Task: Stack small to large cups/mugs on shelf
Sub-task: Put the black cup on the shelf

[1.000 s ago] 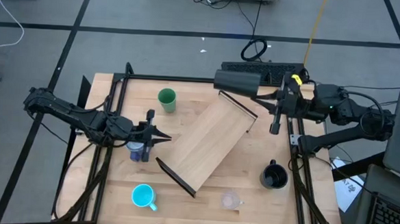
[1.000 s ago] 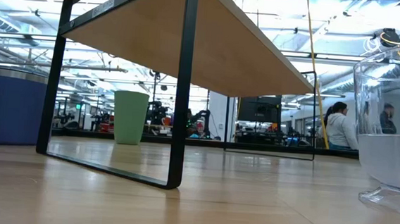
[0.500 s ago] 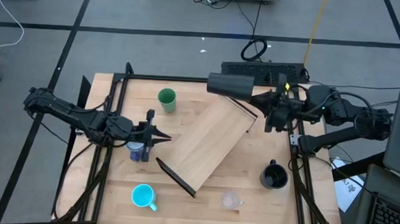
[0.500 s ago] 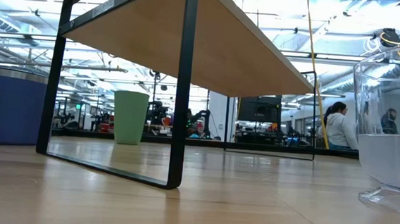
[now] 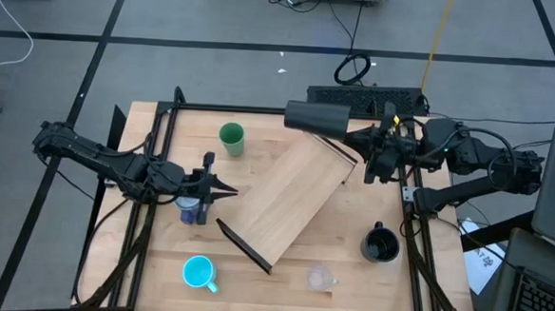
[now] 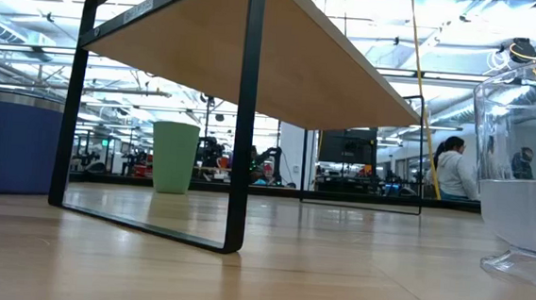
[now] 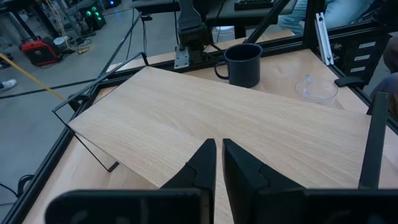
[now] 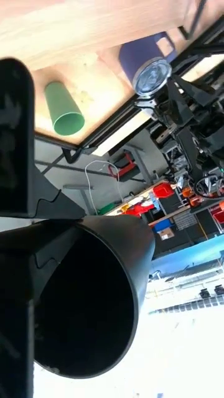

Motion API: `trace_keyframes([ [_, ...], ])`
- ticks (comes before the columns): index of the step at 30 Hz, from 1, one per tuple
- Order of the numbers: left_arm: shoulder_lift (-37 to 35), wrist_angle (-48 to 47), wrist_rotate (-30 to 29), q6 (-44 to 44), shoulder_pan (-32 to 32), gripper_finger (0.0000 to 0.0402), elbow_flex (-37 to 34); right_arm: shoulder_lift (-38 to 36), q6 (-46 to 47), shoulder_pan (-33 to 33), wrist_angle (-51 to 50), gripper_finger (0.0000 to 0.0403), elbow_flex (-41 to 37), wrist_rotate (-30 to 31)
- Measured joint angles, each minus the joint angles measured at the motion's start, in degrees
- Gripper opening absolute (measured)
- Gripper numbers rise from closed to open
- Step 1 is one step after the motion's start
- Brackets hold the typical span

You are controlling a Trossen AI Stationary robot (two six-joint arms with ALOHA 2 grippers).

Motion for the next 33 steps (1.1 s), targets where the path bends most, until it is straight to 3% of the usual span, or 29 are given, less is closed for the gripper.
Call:
trace_keyframes([
  [33, 0.0, 0.01, 0.0, 0.04, -0.01, 0.0031, 0.0, 0.15, 55.42, -0.02, 5.55, 0.0, 0.02, 0.0],
])
